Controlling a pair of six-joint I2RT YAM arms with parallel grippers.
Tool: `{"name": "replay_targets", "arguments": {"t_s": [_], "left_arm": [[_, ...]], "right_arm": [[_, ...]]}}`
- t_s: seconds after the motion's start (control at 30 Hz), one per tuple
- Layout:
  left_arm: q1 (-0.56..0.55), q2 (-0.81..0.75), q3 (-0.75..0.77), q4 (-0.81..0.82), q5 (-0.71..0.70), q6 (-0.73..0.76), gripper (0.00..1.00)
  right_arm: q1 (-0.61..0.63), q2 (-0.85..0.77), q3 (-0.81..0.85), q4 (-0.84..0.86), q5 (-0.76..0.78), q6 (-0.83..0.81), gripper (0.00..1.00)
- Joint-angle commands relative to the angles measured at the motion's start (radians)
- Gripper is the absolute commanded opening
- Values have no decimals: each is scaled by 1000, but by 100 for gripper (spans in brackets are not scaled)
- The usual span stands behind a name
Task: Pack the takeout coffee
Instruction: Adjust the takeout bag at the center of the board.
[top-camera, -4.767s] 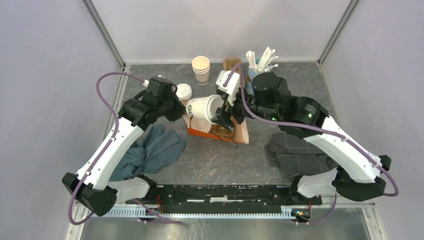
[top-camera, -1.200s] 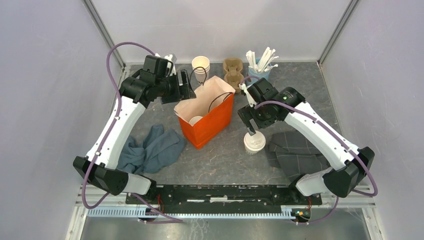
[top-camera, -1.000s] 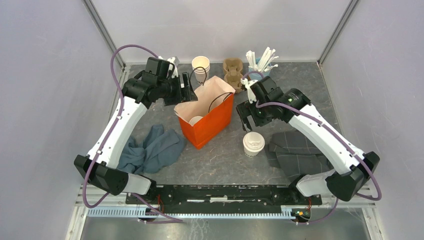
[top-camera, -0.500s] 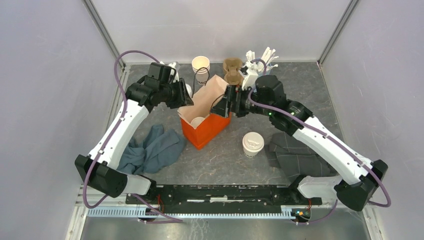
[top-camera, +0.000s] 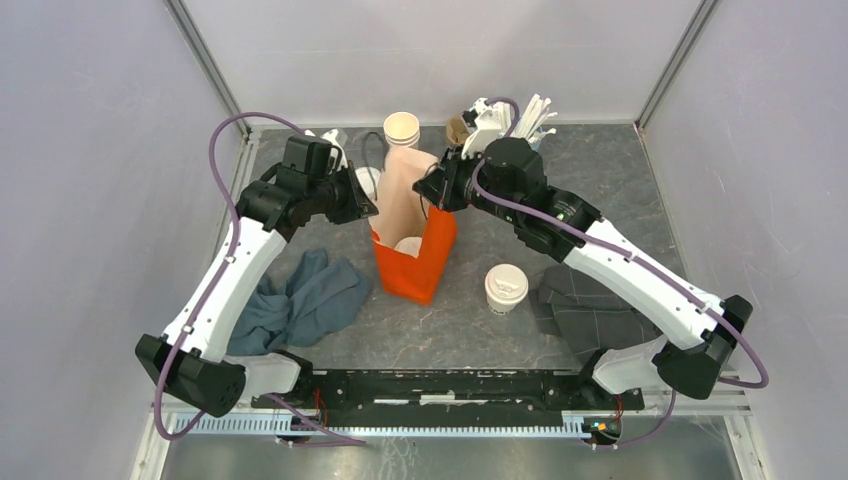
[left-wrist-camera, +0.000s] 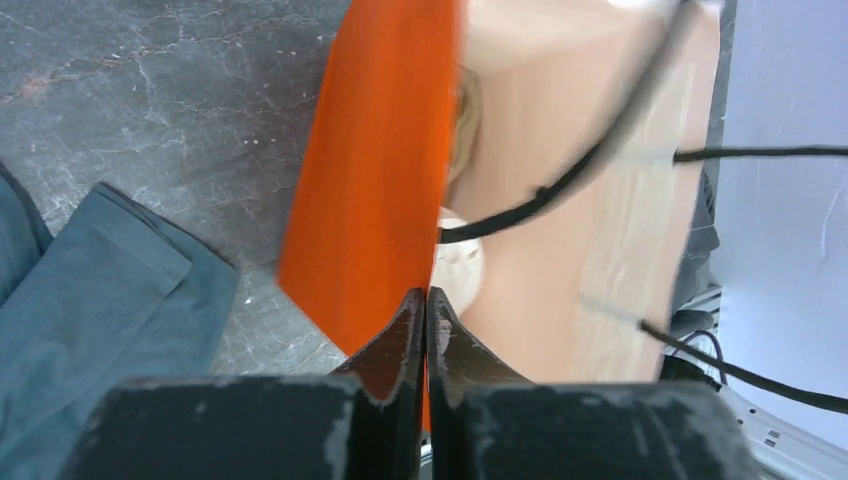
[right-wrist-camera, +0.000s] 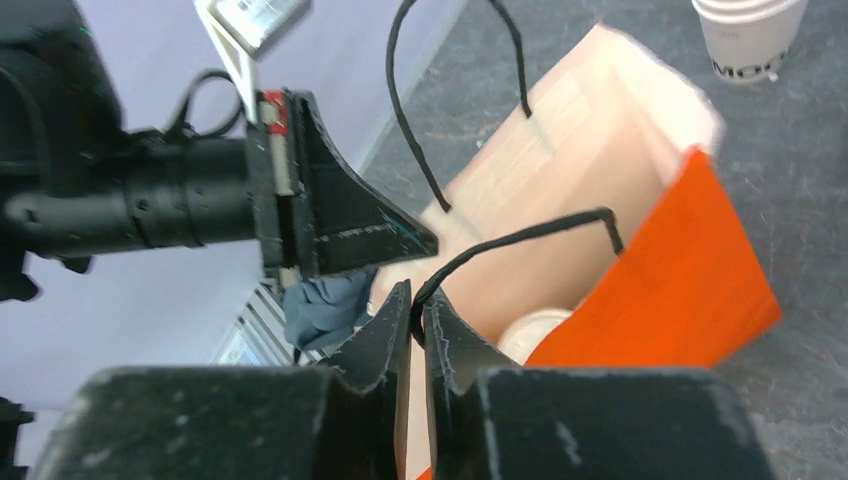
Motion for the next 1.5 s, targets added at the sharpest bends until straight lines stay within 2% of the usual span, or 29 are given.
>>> {"name": "replay_targets", "arguments": {"t_s": [0.0, 0.1, 0.3, 0.33, 0.37, 0.4, 0.47, 0.53, 0.57, 0.6, 0.77, 1.0, 1.23, 1.37, 1.47], "left_arm": [[3, -50, 88, 6, -27, -42, 2], [3, -61, 139, -20, -31, -52, 2], [3, -81, 153, -31, -3, -96, 3], [3, -86, 135, -31, -2, -98, 9], [3, -94, 109, -31, -10, -96, 25], [3, -100, 76, -31, -22, -85, 41], [5, -102, 18, -51, -70, -43, 62], [5, -89, 21, -78, -93, -19, 71], [5, -84, 31, -85, -102, -11, 75], [5, -80, 41, -88, -107, -3, 77], [4, -53, 88, -80, -136, 26, 79], [5, 10, 189, -83, -228, 16, 75], [6, -24, 204, -47, -311, 12, 77], [12, 33, 203, -42, -335, 42, 77], [23, 96, 212, -38, -285, 50, 75]], "right_arm": [[8, -38, 97, 43, 7, -52, 9], [8, -53, 117, 39, -11, -49, 1], [8, -100, 72, 13, 3, -36, 3], [9, -111, 40, 15, 19, -36, 9], [7, -122, 11, 17, 35, -36, 21], [7, -132, -17, 26, 51, -48, 35], [4, -142, -91, 55, 61, -90, 63], [-4, -122, -91, 23, 45, -101, 81], [-4, -110, -73, 11, 31, -110, 95], [-4, -93, -53, 4, 21, -123, 98], [-4, -38, 29, -64, 21, -147, 98], [-4, 38, 109, -39, 48, -155, 98], [-3, 113, 174, -27, 129, -169, 98], [-4, 128, 183, 0, 169, -165, 89], [-6, 151, 217, -16, 194, -159, 82]]}}
